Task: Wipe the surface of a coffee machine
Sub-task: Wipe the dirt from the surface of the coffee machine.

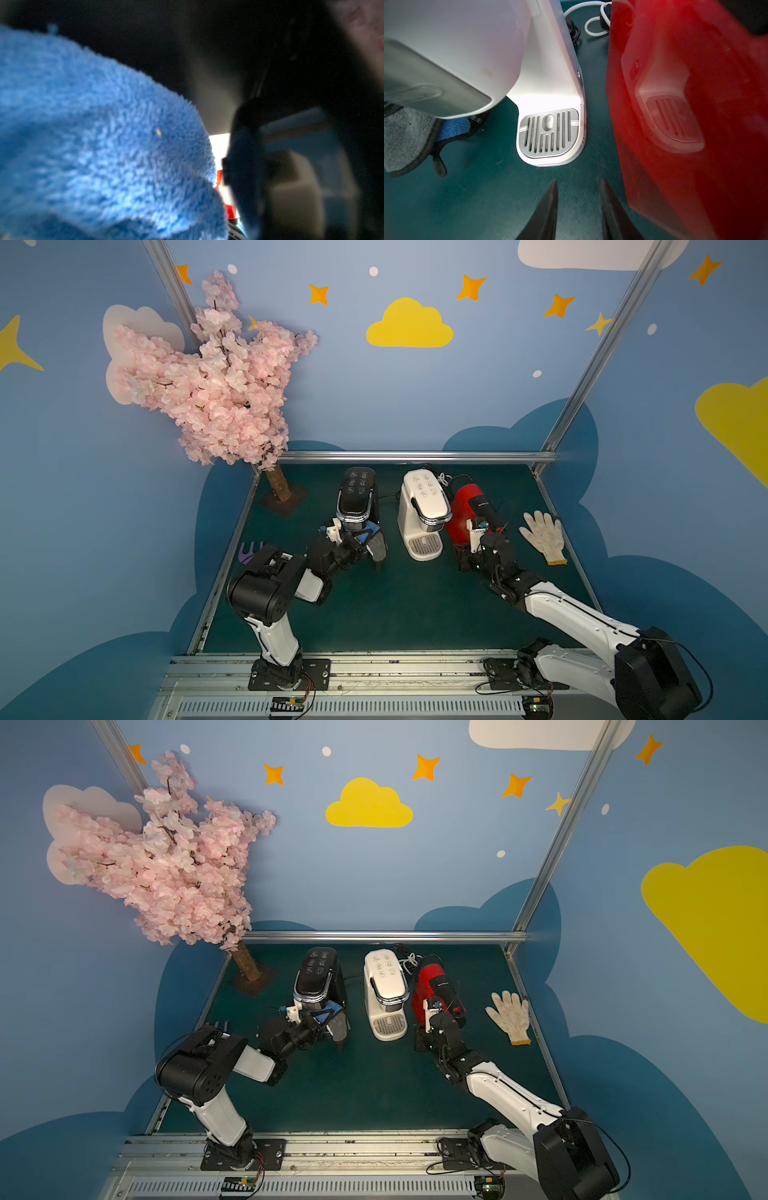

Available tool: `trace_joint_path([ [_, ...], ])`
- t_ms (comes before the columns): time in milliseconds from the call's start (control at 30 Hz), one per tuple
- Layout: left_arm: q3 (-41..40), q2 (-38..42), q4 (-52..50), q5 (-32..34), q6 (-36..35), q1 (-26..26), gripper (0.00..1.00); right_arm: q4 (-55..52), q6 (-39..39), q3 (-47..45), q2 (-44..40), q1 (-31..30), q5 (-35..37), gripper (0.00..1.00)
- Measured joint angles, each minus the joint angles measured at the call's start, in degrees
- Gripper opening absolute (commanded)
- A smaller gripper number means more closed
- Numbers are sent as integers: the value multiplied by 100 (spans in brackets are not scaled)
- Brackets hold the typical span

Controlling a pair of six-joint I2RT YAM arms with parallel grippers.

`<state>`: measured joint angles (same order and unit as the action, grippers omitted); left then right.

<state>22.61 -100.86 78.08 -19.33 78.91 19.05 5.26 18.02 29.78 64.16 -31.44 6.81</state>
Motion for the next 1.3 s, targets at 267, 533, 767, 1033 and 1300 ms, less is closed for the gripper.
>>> trace_joint_path([
  [267,81,173,-201,575,243,306,3,0,0,0,0,-2,0,35],
  [533,81,236,-256,815,334,389,3,-2,-2,0,-2,-2,0,35],
  [767,-85,538,-308,859,251,378,3,-2,-2,0,-2,-2,0,35],
  [1033,-590,1095,-221,802,-66,179,3,-2,-2,0,-2,-11,0,35],
  [1300,-824,2850,-2310,820,-896,-162,3,-2,0,0,-2,-17,-24,35],
])
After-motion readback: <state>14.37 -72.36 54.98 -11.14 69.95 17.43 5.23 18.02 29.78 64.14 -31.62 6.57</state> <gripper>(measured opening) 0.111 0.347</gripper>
